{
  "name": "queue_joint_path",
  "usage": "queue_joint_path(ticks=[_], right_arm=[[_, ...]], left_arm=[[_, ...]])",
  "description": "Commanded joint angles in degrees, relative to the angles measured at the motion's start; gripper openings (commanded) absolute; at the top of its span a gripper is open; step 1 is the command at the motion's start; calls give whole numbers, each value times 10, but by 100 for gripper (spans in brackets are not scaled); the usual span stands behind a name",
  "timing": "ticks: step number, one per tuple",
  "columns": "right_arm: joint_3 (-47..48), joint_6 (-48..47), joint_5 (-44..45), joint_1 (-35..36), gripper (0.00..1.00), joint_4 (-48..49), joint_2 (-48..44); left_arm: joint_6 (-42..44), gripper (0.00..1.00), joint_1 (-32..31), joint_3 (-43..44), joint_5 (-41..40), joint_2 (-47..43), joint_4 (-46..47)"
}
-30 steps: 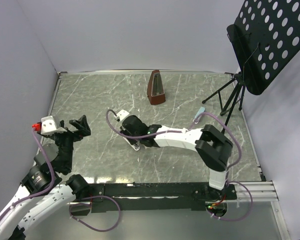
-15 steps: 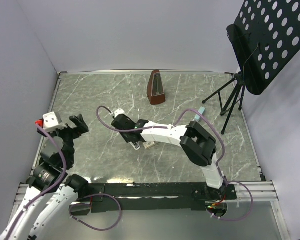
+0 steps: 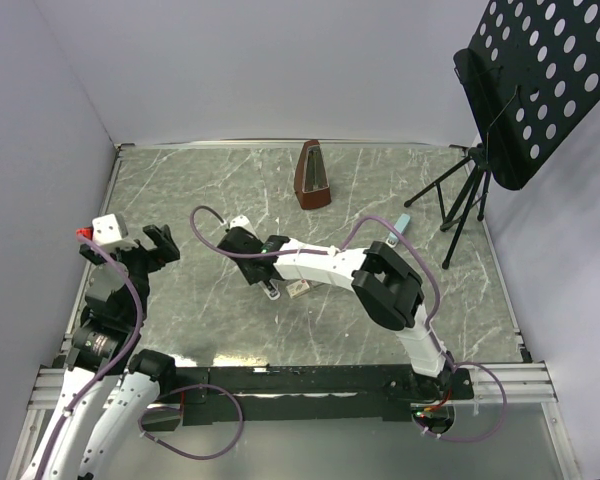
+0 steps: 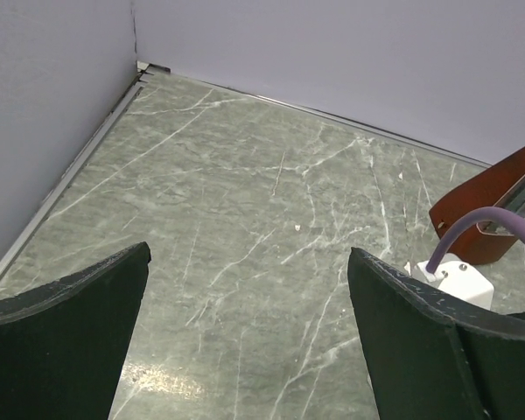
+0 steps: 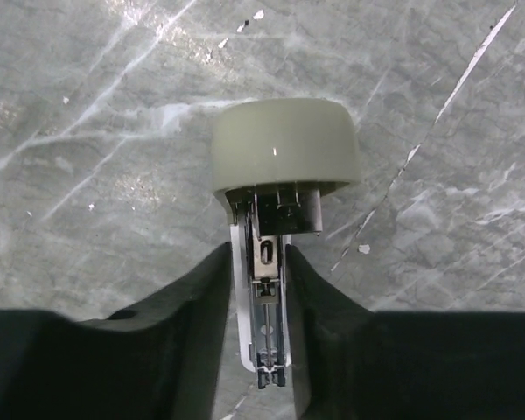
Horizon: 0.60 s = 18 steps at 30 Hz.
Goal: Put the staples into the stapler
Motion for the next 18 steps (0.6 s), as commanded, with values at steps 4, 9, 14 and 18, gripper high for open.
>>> queue_joint_path(ticks=[4, 9, 14, 18], right_arm=[[-40, 9, -12, -2, 56, 19, -80], [-97, 15, -35, -6, 63, 33, -127], [-125, 23, -66, -6, 65, 36, -141], [-142, 31, -65, -6, 66, 43, -136]], left_arm=[[-8, 99, 13, -1, 34, 12, 24], [-8, 99, 17, -1, 37, 12, 23], [-8, 99, 21, -1, 47, 14, 22], [-8, 99, 23, -3, 49, 13, 24]])
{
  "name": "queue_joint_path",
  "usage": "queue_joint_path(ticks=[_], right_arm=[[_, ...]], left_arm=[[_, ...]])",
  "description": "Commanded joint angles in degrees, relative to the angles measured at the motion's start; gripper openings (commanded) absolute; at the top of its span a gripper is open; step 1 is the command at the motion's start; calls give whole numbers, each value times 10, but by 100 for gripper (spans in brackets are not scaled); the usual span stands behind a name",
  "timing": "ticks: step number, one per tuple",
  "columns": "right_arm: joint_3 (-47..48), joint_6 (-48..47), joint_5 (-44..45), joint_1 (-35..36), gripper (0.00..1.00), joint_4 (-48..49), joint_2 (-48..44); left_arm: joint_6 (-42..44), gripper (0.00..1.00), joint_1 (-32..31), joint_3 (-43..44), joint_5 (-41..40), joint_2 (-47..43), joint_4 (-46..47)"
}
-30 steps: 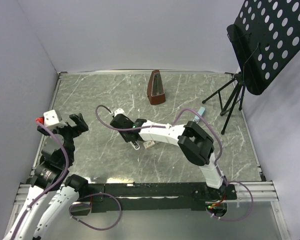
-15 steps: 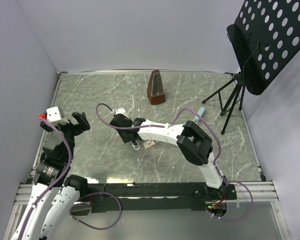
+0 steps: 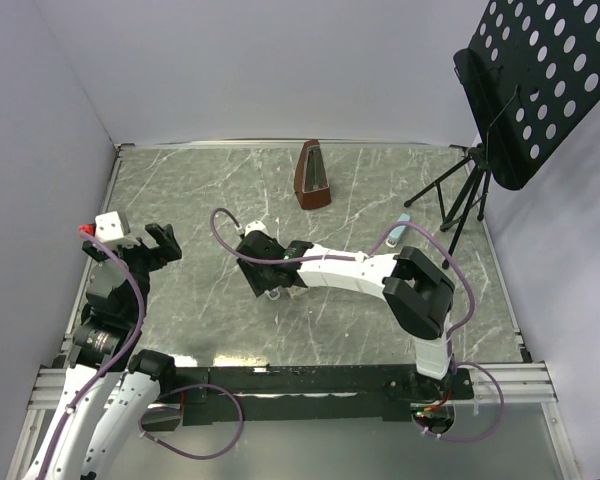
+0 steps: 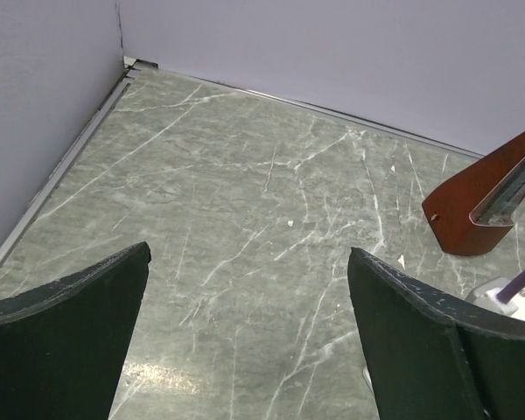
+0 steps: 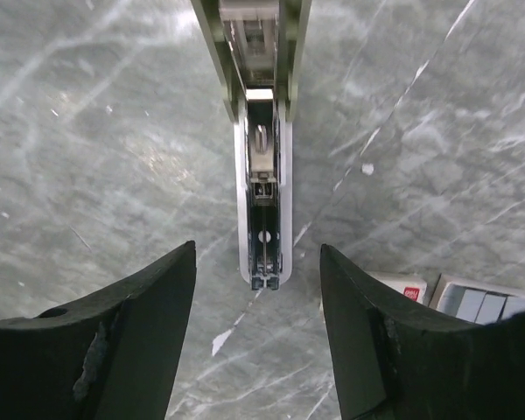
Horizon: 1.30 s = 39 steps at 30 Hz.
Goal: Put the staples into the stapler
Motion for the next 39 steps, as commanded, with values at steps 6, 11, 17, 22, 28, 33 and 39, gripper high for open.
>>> queue_joint_path(ticks=[6, 11, 17, 22, 28, 33, 39], right_arm=[[-9, 16, -37, -2, 66, 15, 3], [-2, 11, -63, -2, 66, 14, 8], [6, 10, -86, -2, 66, 12, 17], [5, 6, -106, -3, 65, 18, 12], [7, 4, -115, -1, 64, 21, 5], [3, -1, -112, -2, 64, 21, -13], [-30, -12, -102, -20, 69, 14, -67]], left_arm=[[-7, 99, 8, -2, 16, 3, 17], [-7, 99, 9, -3, 21, 3, 19], [-7, 99, 11, -3, 25, 4, 18], [-7, 99, 13, -3, 29, 6, 19], [-8, 99, 15, -3, 33, 9, 20], [-8, 99, 17, -3, 36, 11, 20], [-10, 99, 18, -4, 36, 12, 21]])
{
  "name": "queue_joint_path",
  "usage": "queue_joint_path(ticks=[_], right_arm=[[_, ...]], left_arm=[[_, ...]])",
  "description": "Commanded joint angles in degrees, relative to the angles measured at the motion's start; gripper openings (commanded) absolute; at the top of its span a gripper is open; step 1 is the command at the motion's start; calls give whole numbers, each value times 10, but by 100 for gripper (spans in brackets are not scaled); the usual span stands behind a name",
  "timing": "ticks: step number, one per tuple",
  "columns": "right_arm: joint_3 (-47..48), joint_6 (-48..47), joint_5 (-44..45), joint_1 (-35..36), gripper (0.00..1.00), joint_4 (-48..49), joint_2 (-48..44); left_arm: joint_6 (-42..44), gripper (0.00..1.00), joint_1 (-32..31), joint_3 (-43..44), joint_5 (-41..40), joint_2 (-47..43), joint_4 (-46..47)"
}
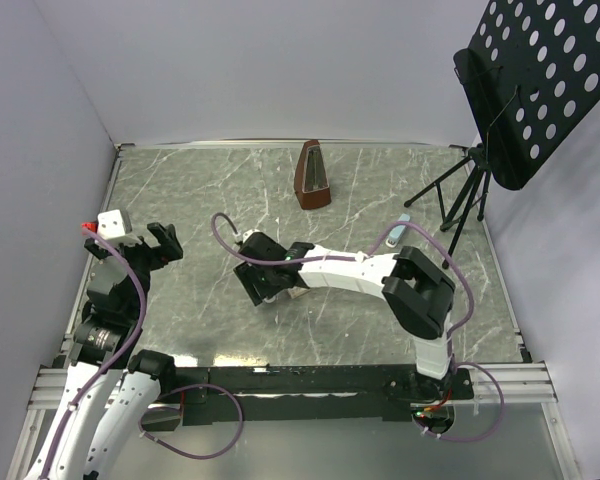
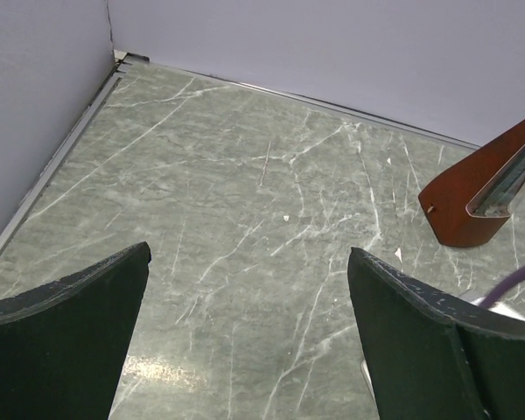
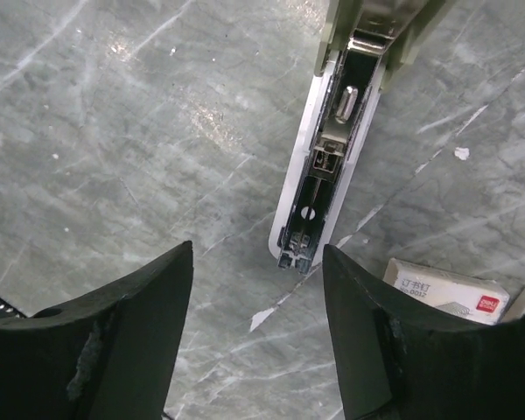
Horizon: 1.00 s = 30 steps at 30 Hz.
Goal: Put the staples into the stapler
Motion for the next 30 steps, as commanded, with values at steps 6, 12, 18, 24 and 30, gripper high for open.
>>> queue_joint_path(ticks=[6, 12, 18, 24, 30], right_arm=[[-67, -34, 8, -70, 75, -21, -158], [-107, -60, -17, -150, 70, -55, -195], [-117, -62, -25, -195, 50, -76, -172], [-106, -69, -28, -203, 36, -83, -133], [-82, -70, -25, -200, 29, -100, -92]], left_arm=[[-14, 100, 4, -5, 12, -5, 23], [-18, 99, 4, -5, 24, -10, 17], [-16, 99, 4, -4, 23, -16, 19], [-29, 99, 4, -2, -2, -17, 13], [-30, 99, 11, -3, 1, -21, 14]])
